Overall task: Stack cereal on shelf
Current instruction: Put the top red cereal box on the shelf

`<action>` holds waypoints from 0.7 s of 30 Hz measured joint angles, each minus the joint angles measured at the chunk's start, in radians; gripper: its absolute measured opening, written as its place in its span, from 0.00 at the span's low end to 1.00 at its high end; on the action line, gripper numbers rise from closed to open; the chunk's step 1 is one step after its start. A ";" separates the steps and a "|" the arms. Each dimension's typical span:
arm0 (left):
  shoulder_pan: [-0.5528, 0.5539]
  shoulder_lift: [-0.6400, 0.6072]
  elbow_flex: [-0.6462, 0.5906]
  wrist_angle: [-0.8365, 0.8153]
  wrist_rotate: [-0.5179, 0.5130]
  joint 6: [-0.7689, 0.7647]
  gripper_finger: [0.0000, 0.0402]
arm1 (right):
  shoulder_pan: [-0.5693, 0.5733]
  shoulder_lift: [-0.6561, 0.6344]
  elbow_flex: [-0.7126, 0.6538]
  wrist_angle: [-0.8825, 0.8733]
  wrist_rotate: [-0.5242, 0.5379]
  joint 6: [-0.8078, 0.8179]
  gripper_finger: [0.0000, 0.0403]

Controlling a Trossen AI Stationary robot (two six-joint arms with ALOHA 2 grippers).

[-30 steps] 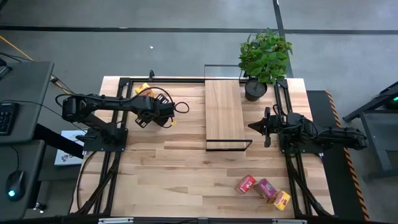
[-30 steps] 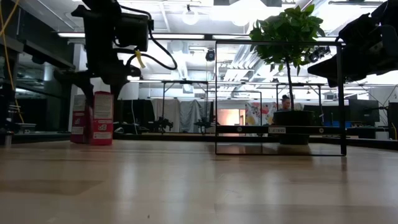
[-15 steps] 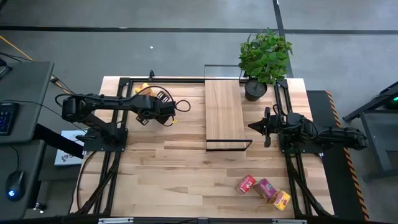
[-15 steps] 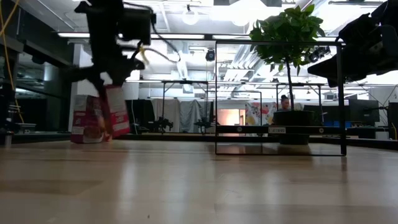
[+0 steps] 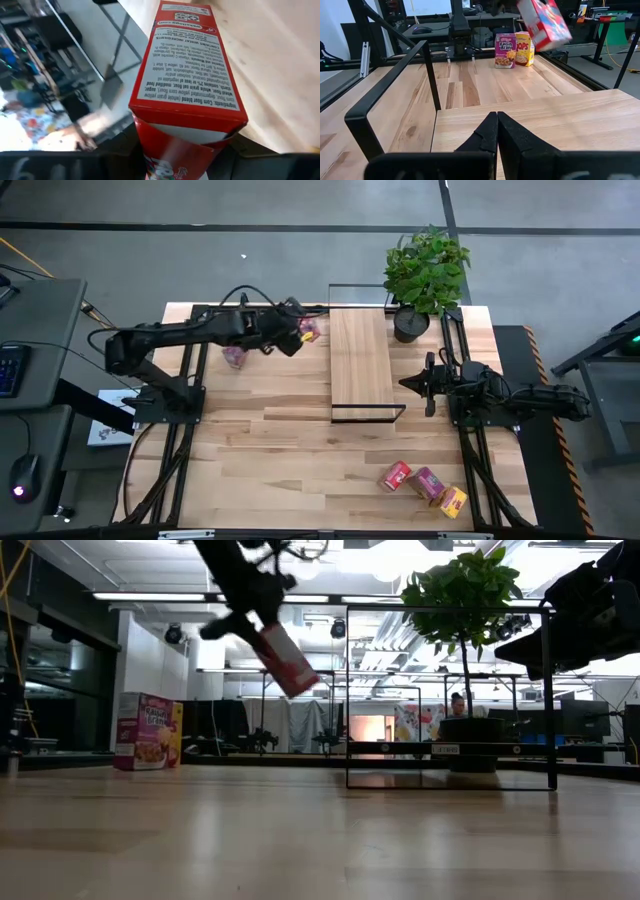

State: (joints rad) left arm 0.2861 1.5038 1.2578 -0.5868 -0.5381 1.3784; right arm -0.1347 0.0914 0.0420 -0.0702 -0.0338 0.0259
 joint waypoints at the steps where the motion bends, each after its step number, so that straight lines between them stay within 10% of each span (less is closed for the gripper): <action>1: 0.008 0.023 0.000 0.031 0.015 0.020 0.33 | 0.000 0.000 0.000 0.000 0.000 0.000 0.00; 21: 0.108 0.393 0.274 0.192 0.245 0.074 0.33 | 0.000 0.000 0.000 0.000 0.000 0.000 0.00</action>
State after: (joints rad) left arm 0.3945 1.8967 1.5317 -0.3952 -0.2936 1.4521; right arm -0.1347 0.0915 0.0419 -0.0703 -0.0338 0.0260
